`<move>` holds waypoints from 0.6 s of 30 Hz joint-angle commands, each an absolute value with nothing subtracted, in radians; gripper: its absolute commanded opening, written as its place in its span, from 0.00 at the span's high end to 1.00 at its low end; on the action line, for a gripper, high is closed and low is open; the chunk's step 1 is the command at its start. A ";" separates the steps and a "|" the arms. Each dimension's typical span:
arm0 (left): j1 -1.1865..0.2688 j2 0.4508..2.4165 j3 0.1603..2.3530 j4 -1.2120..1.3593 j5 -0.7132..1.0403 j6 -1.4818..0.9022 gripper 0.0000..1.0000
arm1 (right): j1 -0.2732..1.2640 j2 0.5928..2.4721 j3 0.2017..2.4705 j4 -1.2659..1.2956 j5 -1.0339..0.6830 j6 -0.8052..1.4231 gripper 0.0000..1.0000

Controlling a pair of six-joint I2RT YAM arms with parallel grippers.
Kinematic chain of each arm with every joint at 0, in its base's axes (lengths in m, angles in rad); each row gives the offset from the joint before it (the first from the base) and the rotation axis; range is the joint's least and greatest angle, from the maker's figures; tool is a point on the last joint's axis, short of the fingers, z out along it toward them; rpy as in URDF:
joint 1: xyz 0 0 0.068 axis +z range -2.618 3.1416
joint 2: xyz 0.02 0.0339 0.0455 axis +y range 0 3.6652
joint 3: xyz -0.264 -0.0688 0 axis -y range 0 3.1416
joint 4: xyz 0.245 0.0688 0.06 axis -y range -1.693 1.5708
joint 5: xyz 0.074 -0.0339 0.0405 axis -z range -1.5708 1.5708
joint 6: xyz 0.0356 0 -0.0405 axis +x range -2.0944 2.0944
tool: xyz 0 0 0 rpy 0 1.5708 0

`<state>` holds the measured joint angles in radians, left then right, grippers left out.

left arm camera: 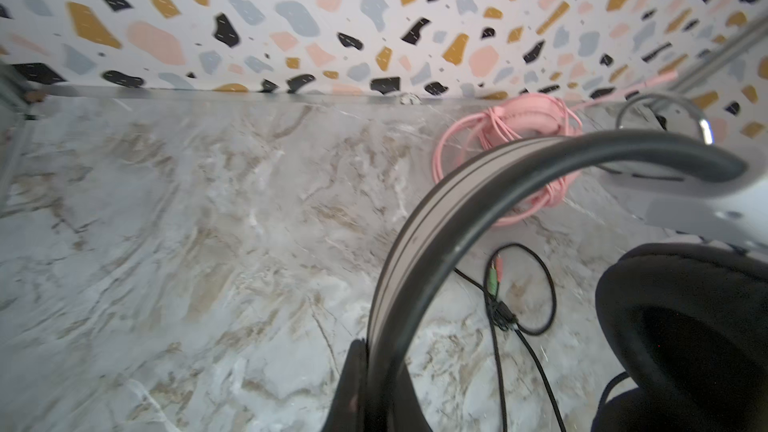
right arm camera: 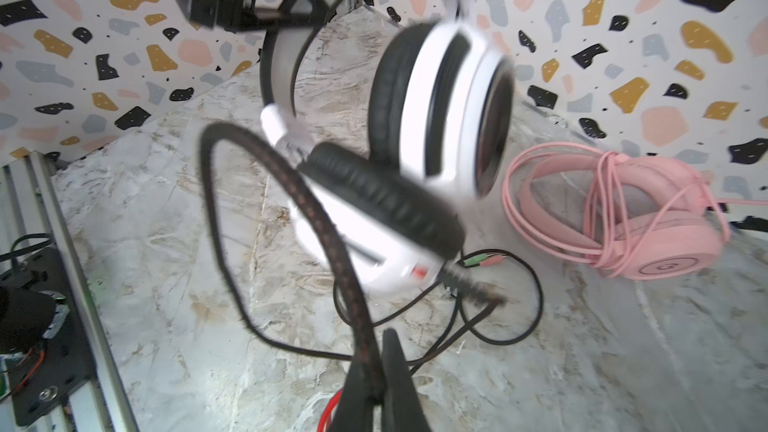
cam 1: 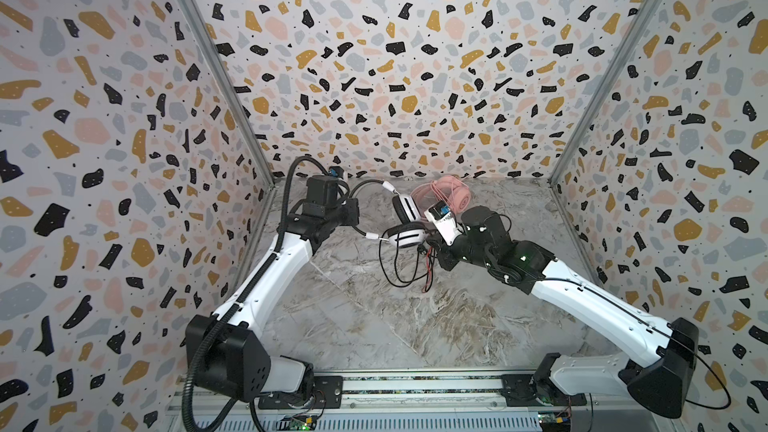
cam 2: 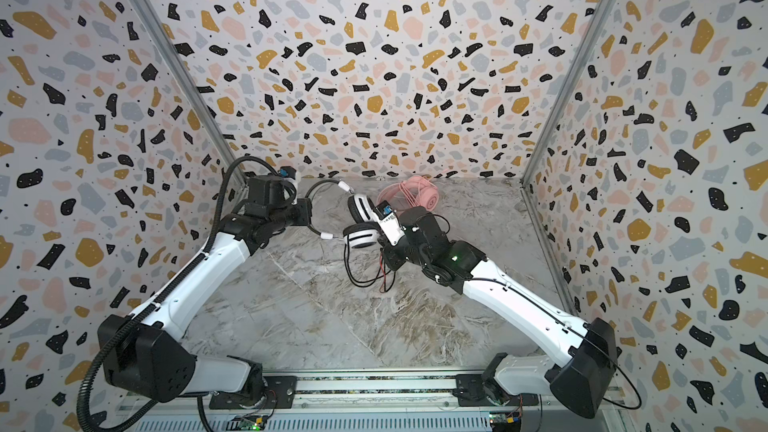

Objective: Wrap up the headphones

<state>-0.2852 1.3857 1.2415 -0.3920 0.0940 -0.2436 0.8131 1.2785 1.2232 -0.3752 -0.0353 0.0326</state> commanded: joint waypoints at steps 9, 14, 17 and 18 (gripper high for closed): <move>-0.293 1.328 1.229 -0.411 0.275 -0.138 1.00 | 0.734 1.268 1.309 -0.529 0.087 -0.015 1.00; -0.257 1.296 1.198 -0.409 0.228 -0.132 1.00 | 0.725 1.252 1.331 -0.563 0.094 -0.003 1.00; -0.233 1.278 1.185 -0.400 0.178 -0.152 1.00 | 0.726 1.231 1.323 -0.556 0.069 0.010 1.00; -0.230 1.271 1.183 -0.398 0.157 -0.152 1.00 | 0.726 1.227 1.324 -0.561 0.052 0.016 1.00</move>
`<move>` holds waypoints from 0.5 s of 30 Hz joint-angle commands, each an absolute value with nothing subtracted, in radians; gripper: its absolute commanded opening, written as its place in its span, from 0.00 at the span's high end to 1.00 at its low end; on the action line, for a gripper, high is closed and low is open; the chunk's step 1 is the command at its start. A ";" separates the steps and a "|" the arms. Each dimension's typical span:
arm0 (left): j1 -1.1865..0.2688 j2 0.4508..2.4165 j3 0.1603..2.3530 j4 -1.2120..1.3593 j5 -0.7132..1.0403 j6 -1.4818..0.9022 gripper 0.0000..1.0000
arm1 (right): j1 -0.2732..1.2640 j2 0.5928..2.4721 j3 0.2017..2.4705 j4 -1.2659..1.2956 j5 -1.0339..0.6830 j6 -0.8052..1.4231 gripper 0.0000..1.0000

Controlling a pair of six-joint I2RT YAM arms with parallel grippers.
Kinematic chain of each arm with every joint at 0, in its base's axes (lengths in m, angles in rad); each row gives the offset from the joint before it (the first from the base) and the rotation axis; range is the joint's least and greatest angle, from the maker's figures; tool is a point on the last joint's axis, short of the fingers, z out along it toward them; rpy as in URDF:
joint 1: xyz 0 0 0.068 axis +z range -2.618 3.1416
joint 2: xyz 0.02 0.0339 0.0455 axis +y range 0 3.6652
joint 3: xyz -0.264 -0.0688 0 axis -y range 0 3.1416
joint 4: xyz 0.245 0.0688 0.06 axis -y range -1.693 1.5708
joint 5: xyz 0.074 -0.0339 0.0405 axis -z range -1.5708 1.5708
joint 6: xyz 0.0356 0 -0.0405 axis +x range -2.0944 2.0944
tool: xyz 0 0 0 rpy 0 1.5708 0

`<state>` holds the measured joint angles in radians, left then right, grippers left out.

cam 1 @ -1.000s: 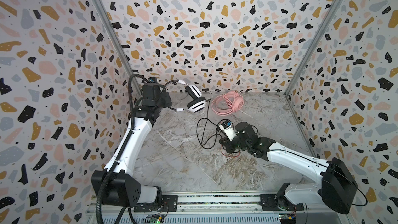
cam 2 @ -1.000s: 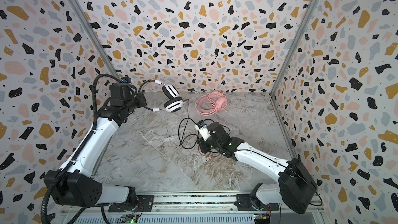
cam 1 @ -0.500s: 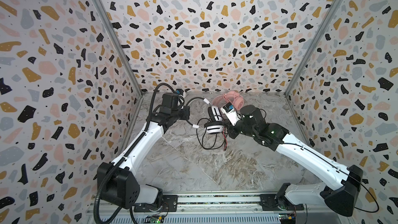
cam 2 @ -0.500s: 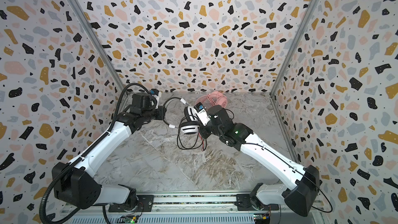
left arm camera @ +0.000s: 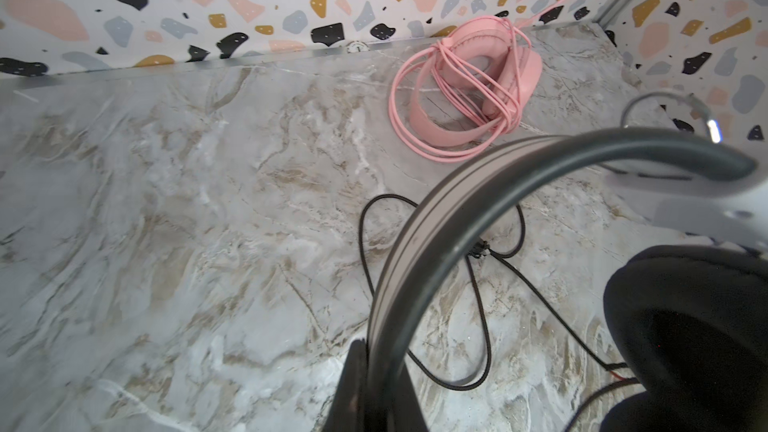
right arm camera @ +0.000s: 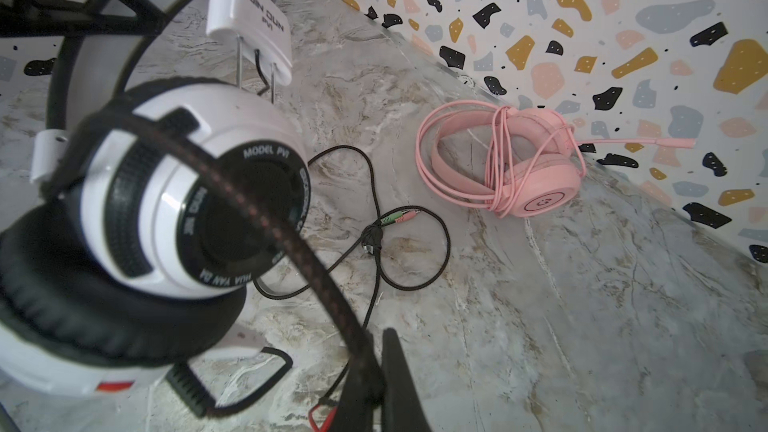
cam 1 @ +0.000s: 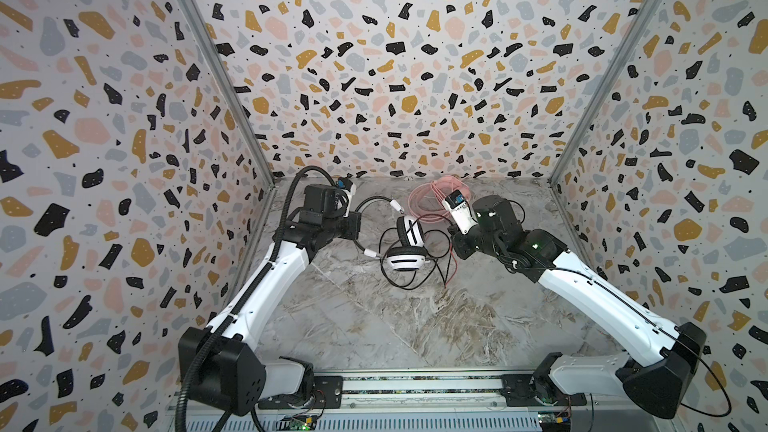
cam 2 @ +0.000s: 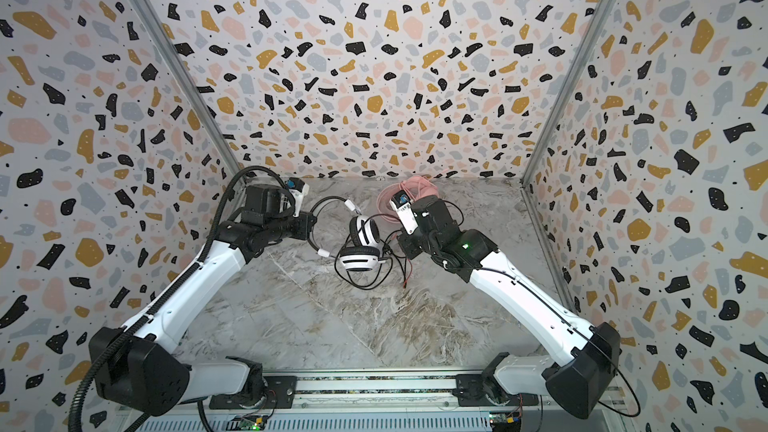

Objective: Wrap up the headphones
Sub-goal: 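Raise the white headset with the left gripper while right gripper holds cable below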

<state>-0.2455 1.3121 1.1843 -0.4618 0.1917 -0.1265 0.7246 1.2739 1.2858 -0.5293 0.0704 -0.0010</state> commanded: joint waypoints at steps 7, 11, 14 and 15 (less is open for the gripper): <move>-0.230 1.258 1.160 -0.380 0.367 -0.108 1.00 | 0.724 1.262 1.307 -0.540 0.103 0.008 1.00; -0.251 1.277 1.151 -0.411 0.449 -0.096 1.00 | 0.717 1.298 1.295 -0.475 0.096 -0.005 1.00; -0.267 1.284 1.151 -0.448 0.512 -0.069 1.00 | 0.689 1.320 1.304 -0.440 0.085 -0.018 1.00; -0.267 1.282 1.149 -0.457 0.540 -0.063 1.00 | 0.673 1.324 1.301 -0.424 0.074 -0.018 1.00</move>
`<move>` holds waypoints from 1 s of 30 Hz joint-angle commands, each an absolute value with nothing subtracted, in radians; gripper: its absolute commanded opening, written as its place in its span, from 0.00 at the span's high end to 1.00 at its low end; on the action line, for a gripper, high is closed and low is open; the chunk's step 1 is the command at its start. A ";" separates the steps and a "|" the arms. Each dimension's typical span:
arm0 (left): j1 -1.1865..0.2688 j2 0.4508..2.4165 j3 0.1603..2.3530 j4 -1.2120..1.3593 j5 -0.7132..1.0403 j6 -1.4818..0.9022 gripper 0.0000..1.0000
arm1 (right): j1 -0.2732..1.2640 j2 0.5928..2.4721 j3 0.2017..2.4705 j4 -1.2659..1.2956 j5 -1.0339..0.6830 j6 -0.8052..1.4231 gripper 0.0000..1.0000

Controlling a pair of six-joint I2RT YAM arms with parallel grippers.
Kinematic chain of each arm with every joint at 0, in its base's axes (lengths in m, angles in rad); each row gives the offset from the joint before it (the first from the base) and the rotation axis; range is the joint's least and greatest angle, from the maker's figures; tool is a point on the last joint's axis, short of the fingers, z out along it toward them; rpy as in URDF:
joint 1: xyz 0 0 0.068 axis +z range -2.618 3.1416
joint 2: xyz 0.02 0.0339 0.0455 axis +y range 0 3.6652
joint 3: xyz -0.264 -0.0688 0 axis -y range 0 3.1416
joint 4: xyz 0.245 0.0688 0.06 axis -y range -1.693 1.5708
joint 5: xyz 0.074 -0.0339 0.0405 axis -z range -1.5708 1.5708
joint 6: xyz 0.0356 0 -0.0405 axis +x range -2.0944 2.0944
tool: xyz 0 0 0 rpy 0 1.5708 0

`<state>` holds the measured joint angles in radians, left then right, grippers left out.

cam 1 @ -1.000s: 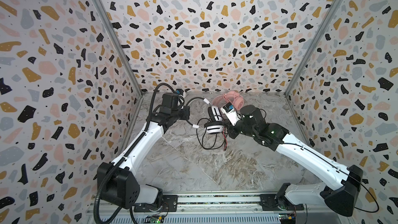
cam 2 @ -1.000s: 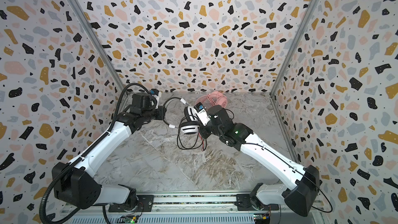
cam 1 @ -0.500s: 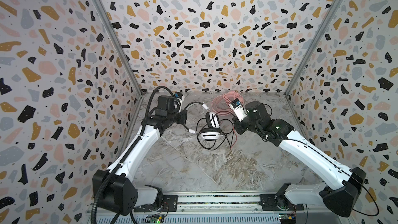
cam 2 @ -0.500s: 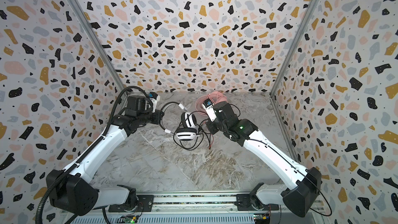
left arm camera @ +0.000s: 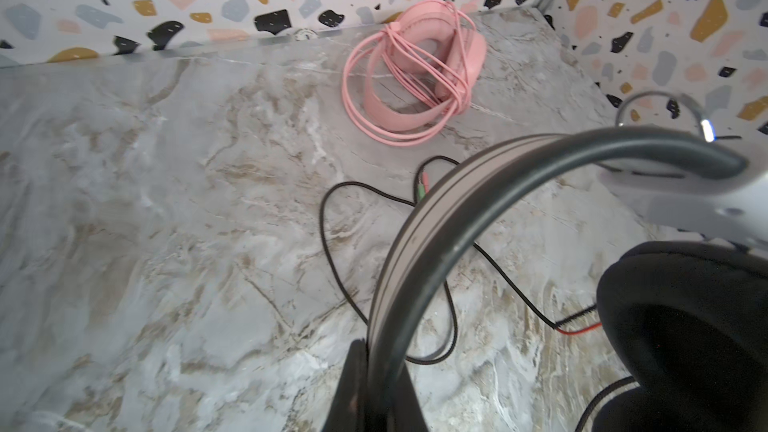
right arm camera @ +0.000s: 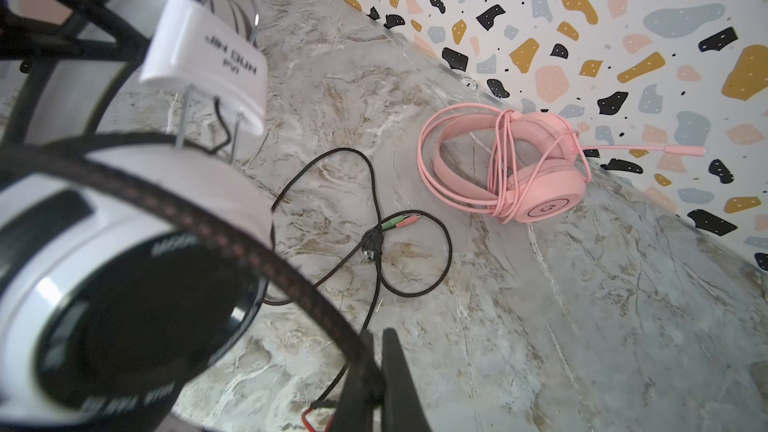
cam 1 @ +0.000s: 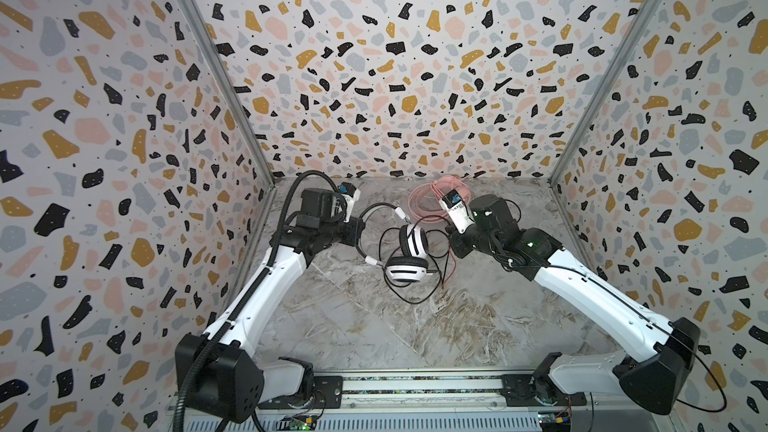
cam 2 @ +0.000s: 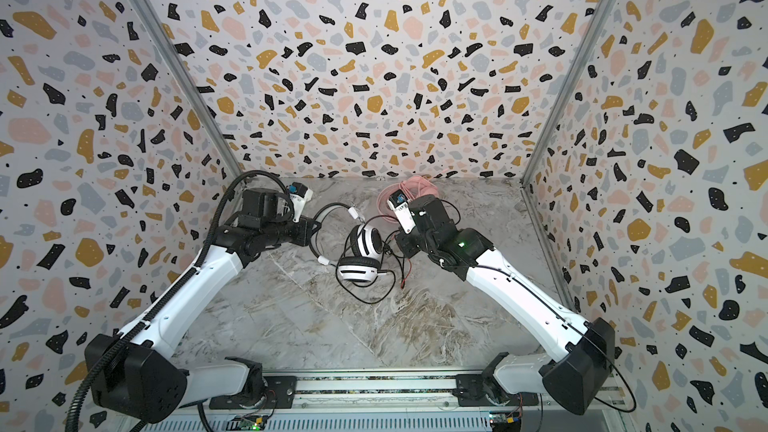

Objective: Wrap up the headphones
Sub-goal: 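Raise the white headset with the left gripper while right gripper holds cable below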

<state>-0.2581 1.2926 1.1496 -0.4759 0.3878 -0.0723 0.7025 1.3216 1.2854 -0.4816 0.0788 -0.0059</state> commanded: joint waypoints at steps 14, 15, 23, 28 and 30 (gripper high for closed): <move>-0.268 1.237 1.134 -0.460 0.809 -0.075 1.00 | 0.487 1.371 1.149 -0.252 -0.055 0.080 1.00; -0.269 1.234 1.135 -0.456 0.816 -0.078 1.00 | 0.480 1.366 1.129 -0.230 -0.057 0.090 1.00; -0.267 1.191 1.170 -0.354 0.830 -0.200 1.00 | 0.384 1.337 0.961 -0.071 -0.154 0.182 1.00; -0.267 1.148 1.178 -0.223 0.845 -0.316 1.00 | 0.358 1.325 0.889 0.025 -0.189 0.223 1.00; -0.267 1.133 1.181 -0.180 0.838 -0.352 1.00 | 0.330 1.337 0.871 0.051 -0.236 0.247 1.00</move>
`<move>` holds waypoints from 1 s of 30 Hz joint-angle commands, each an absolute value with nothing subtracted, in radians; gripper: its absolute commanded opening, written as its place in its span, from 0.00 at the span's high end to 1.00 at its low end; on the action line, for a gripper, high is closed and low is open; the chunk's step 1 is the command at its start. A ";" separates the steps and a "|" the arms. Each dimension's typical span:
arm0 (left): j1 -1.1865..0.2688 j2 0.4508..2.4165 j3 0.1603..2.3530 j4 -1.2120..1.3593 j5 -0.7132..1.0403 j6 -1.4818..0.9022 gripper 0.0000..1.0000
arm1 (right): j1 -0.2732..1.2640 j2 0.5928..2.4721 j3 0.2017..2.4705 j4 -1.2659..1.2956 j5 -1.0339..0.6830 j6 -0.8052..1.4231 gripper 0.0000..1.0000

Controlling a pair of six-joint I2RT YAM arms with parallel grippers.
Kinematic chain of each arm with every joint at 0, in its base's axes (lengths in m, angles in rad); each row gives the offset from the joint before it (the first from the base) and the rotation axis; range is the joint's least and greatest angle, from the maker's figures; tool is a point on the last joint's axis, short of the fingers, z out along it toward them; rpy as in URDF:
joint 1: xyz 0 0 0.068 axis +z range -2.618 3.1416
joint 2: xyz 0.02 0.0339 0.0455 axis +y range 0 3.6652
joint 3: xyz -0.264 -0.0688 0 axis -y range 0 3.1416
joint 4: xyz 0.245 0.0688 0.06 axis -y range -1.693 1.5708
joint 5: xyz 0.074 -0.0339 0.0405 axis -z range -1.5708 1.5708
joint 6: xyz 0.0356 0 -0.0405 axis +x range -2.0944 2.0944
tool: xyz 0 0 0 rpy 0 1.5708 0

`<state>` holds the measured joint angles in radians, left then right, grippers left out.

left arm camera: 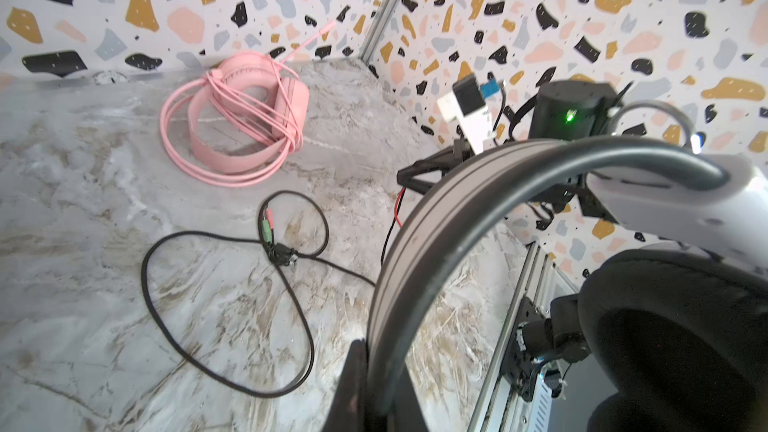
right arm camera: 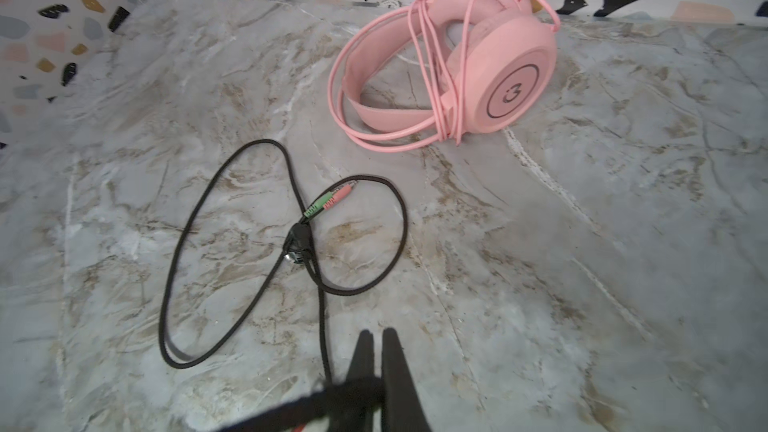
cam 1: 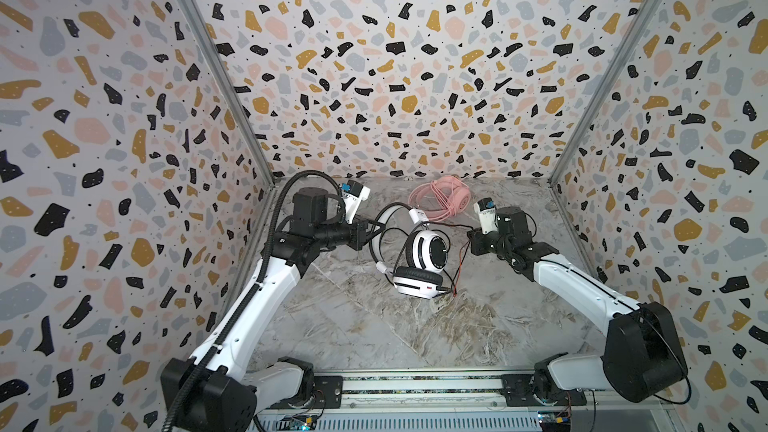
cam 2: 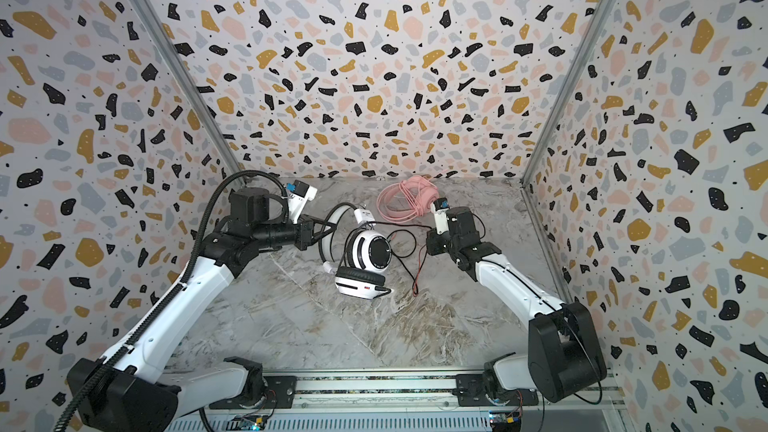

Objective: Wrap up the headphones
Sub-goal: 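Raise the white headset with the left gripper while right gripper holds cable below, then hold the white headset up with the left gripper while right gripper pulls cable down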

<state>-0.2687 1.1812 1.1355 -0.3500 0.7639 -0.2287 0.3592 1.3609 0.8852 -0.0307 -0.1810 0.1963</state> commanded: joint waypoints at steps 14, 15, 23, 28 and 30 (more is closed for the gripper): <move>-0.267 1.120 1.161 0.274 0.710 -0.758 1.00 | 0.462 1.425 0.839 0.296 -0.489 0.309 0.98; -0.268 1.120 1.144 0.333 0.685 -0.802 1.00 | 0.476 1.437 0.840 0.329 -0.512 0.327 0.97; -0.285 1.165 1.267 0.276 0.608 -0.798 1.00 | 0.525 1.558 0.880 0.642 -0.638 0.427 0.81; -0.285 1.216 1.406 0.114 0.606 -0.764 1.00 | 0.536 1.718 0.992 0.747 -0.700 0.466 0.59; -0.285 1.227 1.438 0.087 0.610 -0.762 1.00 | 0.540 1.773 1.019 0.806 -0.736 0.495 0.53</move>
